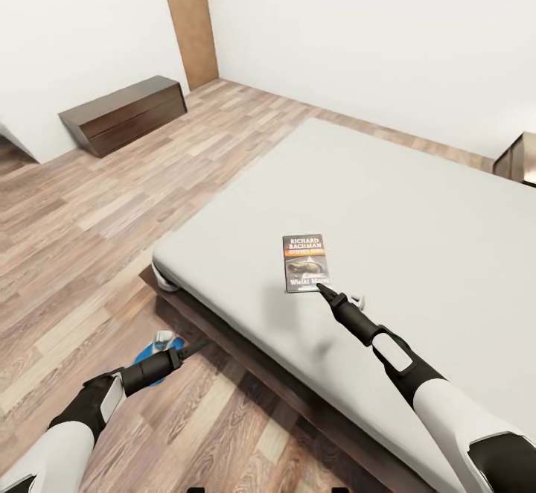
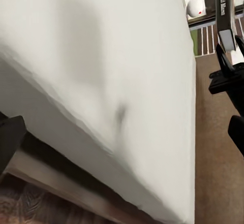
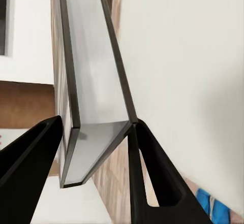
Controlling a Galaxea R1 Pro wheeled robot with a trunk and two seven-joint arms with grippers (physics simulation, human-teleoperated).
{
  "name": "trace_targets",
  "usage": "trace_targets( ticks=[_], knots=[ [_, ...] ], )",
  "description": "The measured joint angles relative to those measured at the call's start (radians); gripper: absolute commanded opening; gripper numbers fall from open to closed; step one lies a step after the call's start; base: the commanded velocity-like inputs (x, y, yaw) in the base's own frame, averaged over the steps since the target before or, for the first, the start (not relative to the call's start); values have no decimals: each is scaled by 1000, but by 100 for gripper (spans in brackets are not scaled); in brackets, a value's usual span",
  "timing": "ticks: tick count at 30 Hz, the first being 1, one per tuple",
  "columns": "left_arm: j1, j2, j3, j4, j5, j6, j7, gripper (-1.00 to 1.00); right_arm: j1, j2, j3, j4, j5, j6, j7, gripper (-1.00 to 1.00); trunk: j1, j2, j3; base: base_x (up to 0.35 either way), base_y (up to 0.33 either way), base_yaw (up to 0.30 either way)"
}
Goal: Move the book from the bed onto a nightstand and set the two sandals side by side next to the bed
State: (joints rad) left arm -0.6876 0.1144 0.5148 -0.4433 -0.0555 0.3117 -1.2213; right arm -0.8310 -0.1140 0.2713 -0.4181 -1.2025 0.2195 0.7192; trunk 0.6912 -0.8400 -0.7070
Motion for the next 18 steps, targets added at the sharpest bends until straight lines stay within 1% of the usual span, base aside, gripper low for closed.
trace_targets(
  ticks=[4,6,10,18],
  knots=[
    [0,0,0,0,0,0,0,100,0,0,0,0,0,0,2,-100,0,0,0,0,0,291],
    [0,0,0,0,0,0,0,100,0,-1,0,0,0,1,3,-100,0,0,0,0,0,179],
    [0,0,0,0,0,0,0,100,0,-1,-1,-1,-2,2,5,-100,0,0,0,0,0,53],
    [0,0,0,0,0,0,0,100,0,-2,-1,-3,-2,2,5,-100,0,0,-1,0,0,4]
  ],
)
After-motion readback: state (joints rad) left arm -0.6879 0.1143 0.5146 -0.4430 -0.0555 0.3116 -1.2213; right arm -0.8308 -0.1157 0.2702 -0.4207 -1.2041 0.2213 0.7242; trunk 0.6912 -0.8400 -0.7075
